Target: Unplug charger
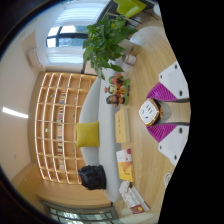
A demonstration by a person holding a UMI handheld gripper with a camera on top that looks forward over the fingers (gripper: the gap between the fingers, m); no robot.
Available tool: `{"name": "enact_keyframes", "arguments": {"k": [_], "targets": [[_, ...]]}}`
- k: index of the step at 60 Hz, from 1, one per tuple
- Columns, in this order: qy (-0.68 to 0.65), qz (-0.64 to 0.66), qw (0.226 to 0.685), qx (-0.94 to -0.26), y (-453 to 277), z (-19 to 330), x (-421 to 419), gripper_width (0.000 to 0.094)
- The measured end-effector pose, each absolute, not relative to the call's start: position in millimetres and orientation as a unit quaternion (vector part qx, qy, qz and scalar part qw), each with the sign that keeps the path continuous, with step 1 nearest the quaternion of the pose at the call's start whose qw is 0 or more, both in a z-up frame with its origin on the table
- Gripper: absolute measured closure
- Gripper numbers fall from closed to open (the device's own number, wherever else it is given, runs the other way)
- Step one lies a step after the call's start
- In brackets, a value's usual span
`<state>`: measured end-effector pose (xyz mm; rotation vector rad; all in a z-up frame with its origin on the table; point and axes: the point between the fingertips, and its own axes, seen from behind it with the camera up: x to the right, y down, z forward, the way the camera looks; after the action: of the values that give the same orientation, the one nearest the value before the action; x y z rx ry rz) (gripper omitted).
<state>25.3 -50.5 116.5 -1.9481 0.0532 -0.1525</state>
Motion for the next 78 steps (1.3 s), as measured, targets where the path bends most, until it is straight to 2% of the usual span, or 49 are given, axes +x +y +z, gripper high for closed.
{"name": "enact_keyframes", "arguments": {"k": [7, 14, 20, 29, 34, 46, 61, 78], "targets": [[0.038, -0.059, 0.495, -0.866, -63.0, 40.1, 43.4, 0.0611], [0.057, -0.041, 0.466, -0.882, -69.9, 13.8, 50.3, 0.053], [0.067, -0.042, 0.472, -0.878, -68.5, 12.5, 57.9, 0.0471], [0.068, -0.052, 0.488, -0.869, -77.6, 33.1, 62.6, 0.0171], [0.061, -0.054, 0.497, -0.864, -92.6, 48.9, 60.1, 0.0074], [0.044, -0.071, 0.51, -0.856, -160.1, 95.8, 45.8, 0.0077], [0.034, -0.067, 0.521, -0.85, -242.8, 137.1, 19.1, 0.0084], [0.034, -0.08, 0.519, -0.85, -282.2, 145.9, 23.0, 0.0082]]}}
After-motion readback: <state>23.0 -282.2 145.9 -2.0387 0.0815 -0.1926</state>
